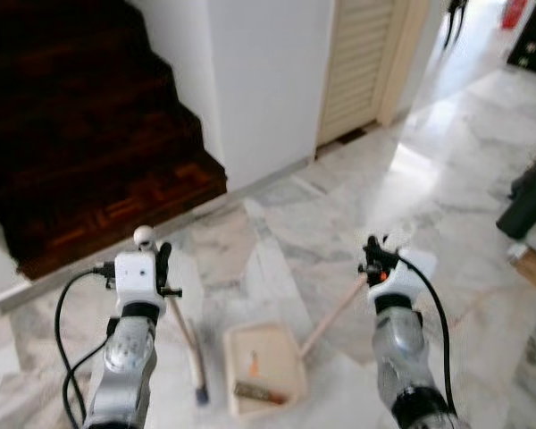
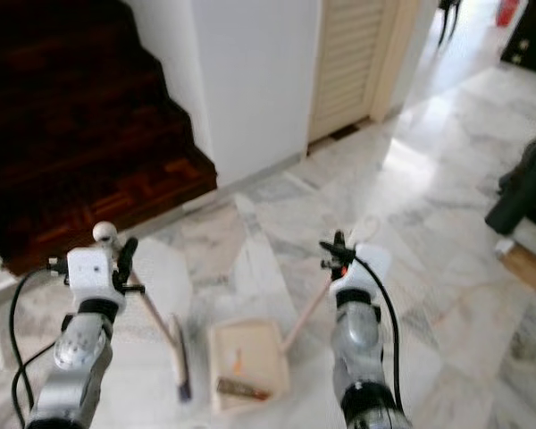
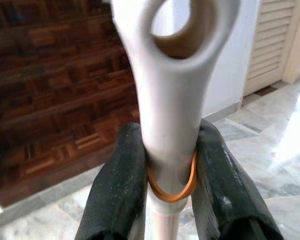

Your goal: Sweep floor

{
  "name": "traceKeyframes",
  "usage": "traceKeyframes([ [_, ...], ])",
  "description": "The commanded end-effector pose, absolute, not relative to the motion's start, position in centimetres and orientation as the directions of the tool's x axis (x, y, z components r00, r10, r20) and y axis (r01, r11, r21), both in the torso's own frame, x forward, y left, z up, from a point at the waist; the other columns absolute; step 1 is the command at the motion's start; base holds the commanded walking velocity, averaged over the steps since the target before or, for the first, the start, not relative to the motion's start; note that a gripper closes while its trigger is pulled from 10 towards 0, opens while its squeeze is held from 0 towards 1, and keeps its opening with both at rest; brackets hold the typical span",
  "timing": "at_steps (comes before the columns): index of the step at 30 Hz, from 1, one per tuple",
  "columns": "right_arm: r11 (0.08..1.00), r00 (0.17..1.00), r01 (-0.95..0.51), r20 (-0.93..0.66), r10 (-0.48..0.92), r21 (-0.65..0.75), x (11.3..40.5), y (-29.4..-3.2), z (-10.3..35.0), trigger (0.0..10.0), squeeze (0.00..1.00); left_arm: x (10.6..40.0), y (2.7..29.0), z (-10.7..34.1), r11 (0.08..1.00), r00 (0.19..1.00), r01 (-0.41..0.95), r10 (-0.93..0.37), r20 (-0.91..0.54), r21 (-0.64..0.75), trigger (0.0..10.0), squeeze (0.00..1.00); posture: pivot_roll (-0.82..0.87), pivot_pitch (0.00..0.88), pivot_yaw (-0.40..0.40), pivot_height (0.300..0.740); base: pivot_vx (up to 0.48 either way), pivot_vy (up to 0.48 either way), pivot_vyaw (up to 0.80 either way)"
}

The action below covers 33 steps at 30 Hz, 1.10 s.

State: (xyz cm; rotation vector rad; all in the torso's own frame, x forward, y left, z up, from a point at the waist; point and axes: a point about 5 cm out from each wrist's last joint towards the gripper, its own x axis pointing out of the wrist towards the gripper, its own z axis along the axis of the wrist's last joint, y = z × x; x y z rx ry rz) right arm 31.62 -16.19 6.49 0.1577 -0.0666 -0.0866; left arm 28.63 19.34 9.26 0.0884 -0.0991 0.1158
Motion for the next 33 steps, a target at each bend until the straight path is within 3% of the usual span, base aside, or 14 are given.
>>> traceKeyframes([
  [1, 0.98, 0.991, 0.066, 0.101, -0.086, 0.187, 32.1, -15.56, 7.41, 10.0, 0.0, 28.78, 19.49, 10.17, 0.988, 0.984, -0.121, 0.106, 0.144, 0.096, 10.0, 0.0, 0.15, 0.02, 0.022, 0.74, 0.0, 0.274, 0.0],
  [25, 0.984, 0.992, 0.058, 0.103, -0.076, 0.169, 32.12, -15.34, 7.44, 10.0, 0.0, 28.78, 19.54, 10.19, 0.988, 0.984, -0.121, 0.107, 0.143, 0.094, 10.0, 0.0, 0.15, 0.022, 0.023, 0.74, 0.0, 0.274, 0.0],
  [33, 0.984, 0.992, 0.053, 0.107, -0.072, 0.171, 32.12, -15.25, 7.48, 10.0, 0.0, 28.77, 19.57, 10.2, 0.988, 0.984, -0.122, 0.108, 0.143, 0.095, 10.0, 0.0, 0.15, 0.026, 0.024, 0.74, 0.0, 0.286, 0.75],
])
